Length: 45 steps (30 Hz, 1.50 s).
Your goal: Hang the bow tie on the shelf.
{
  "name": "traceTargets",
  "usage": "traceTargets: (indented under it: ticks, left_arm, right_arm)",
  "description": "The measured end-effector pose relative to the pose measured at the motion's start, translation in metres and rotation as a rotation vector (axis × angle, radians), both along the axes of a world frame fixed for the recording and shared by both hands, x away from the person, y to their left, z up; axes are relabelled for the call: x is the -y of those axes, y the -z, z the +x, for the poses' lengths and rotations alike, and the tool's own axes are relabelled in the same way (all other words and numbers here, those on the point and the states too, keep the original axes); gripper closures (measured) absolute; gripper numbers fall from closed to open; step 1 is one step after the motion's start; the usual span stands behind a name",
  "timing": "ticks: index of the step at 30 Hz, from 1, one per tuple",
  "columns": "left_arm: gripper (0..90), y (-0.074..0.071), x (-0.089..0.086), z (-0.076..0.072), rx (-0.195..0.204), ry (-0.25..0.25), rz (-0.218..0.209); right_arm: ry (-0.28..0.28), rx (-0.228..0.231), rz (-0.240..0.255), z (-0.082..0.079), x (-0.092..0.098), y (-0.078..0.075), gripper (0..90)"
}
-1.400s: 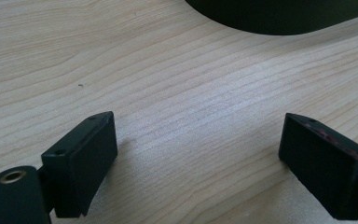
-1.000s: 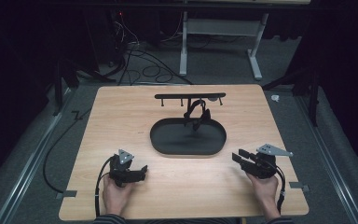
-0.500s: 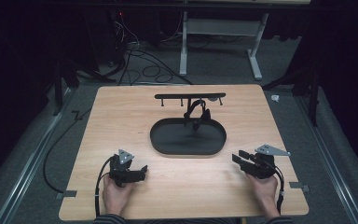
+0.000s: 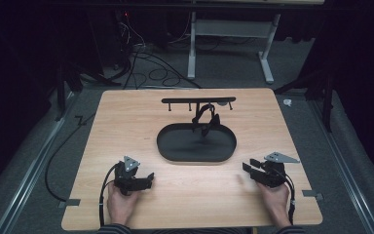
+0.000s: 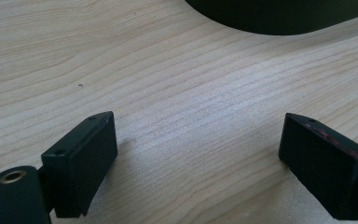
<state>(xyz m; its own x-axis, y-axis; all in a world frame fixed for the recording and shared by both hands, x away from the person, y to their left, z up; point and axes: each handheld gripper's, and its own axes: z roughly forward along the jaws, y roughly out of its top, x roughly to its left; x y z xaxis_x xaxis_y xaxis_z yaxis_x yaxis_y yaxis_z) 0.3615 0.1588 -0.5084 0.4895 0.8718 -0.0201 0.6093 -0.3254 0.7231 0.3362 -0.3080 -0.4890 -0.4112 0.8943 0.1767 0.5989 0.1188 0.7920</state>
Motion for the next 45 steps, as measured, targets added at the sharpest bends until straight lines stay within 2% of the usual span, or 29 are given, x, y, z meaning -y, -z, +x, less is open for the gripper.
traceTargets:
  ticks: [12, 29, 33, 39, 45]
  left_arm:
    - [11.7, 0.000, 0.000, 0.000, 0.001, -0.001, -0.002]
    - [11.7, 0.000, 0.000, 0.000, 0.001, -0.001, -0.001]
    - [11.7, 0.000, 0.000, 0.000, 0.001, -0.001, -0.001]
    - [11.8, 0.000, 0.000, 0.000, 0.001, -0.001, -0.001]
    - [11.9, 0.000, 0.000, 0.000, 0.001, -0.002, -0.001]
  right_arm:
    - [0.014, -0.024, -0.045, 0.003, -0.002, 0.008, 57.5]
    - [0.022, -0.023, -0.114, 0.006, -0.008, 0.012, 55.9]
    - [0.027, -0.039, -0.147, 0.007, -0.012, 0.012, 53.9]
    - [0.023, -0.009, -0.239, 0.005, -0.021, 0.013, 48.0]
    - [0.033, -0.028, -0.217, 0.007, -0.019, 0.013, 45.2]
